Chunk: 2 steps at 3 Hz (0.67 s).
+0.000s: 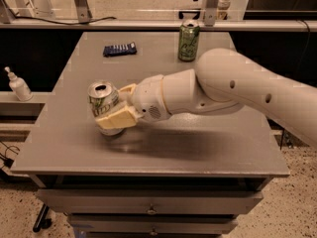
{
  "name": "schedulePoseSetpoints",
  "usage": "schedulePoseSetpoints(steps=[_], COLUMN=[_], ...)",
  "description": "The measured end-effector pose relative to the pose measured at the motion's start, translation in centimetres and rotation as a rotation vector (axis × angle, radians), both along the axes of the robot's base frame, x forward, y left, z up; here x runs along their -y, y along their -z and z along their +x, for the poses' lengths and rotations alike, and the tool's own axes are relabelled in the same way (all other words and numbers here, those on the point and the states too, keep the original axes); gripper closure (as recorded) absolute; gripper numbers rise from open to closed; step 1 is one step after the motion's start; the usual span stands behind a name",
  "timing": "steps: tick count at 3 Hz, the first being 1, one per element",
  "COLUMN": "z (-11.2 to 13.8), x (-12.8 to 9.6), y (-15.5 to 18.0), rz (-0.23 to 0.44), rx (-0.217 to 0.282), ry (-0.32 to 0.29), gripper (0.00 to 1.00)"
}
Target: Knock 7up can over
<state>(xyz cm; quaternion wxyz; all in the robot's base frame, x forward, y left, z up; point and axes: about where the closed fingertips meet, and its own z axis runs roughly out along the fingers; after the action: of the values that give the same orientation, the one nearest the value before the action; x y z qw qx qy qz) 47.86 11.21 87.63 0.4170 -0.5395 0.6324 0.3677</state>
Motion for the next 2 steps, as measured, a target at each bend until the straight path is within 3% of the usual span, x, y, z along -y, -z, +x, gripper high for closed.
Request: schedulePoseSetpoints(steps=[1, 2], z=[3.0, 6.1], x=[1.1, 2.4], y=[-2.4, -5.2], rz=[-0.086, -0.244], rx=[0.054, 0.120], ry=[0.002, -0.016], gripper=[1.00, 1.00])
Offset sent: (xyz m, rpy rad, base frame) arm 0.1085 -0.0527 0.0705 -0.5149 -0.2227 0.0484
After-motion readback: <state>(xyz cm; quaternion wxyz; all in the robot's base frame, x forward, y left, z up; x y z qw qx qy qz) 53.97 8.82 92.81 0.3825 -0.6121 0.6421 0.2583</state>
